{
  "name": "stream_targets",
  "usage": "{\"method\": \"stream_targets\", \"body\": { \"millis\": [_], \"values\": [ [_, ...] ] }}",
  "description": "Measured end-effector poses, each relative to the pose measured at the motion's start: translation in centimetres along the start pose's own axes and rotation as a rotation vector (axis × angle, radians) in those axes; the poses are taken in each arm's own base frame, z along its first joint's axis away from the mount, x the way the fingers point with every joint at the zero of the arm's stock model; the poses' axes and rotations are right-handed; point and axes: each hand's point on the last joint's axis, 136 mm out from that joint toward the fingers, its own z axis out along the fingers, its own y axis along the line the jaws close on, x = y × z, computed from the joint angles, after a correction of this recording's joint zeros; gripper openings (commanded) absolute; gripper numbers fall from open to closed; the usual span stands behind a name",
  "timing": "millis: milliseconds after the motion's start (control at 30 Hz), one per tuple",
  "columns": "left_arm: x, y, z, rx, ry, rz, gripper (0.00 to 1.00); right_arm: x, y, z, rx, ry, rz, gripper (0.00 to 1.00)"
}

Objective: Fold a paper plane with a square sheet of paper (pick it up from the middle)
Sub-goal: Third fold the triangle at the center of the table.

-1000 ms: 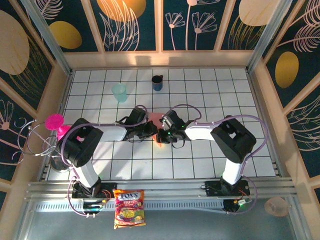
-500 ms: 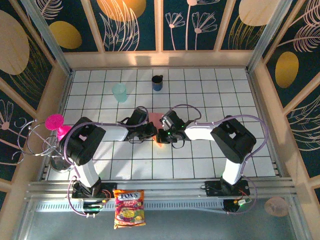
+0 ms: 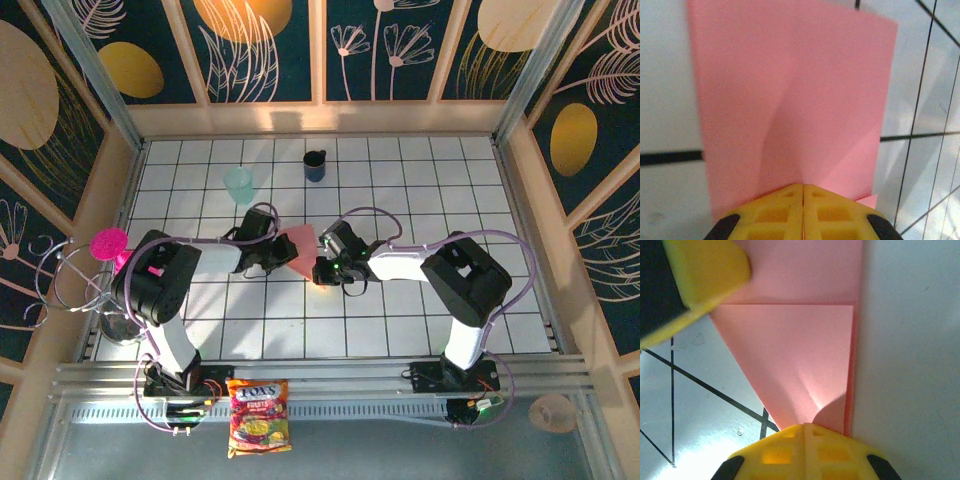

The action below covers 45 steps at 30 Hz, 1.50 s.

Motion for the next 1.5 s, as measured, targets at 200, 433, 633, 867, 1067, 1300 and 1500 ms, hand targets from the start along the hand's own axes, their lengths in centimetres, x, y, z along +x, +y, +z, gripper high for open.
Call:
{"method": "stream_targets", "body": {
  "millis": [200,433,633,867,1067,1300,1500],
  "values": [
    [-1.2,0.9,-0.4,0.011,-0.041,0.002,0.10,0.0,0.0,0.0,-0.001,0.000,0.003,0.02],
    [-1.8,1.3,-1.2,0.016,-0.094,0.011,0.11,0.0,0.1,0.0,-0.004,0.002,0.008,0.02],
    [-3.9,-0.8,-4.8,0.037,-0.199,0.042,0.11,0.0,0.1,0.0,-0.004,0.002,0.008,0.02],
    [0.1,-4.5,-3.7,0.097,-0.128,0.087,0.11,0.0,0.1,0.0,-0.005,0.003,0.011,0.02],
    [4.1,-4.1,-0.9,0.067,-0.014,0.066,0.11,0.0,0.1,0.0,-0.006,0.004,0.011,0.02],
    [4.8,-2.3,0.8,0.025,0.024,0.030,0.11,0.0,0.0,0.1,-0.005,0.005,0.013,0.02],
    [3.8,-1.4,0.2,0.060,0.022,-0.001,0.11,0.1,0.0,0.1,-0.004,0.005,0.021,0.02]
  ]
}}
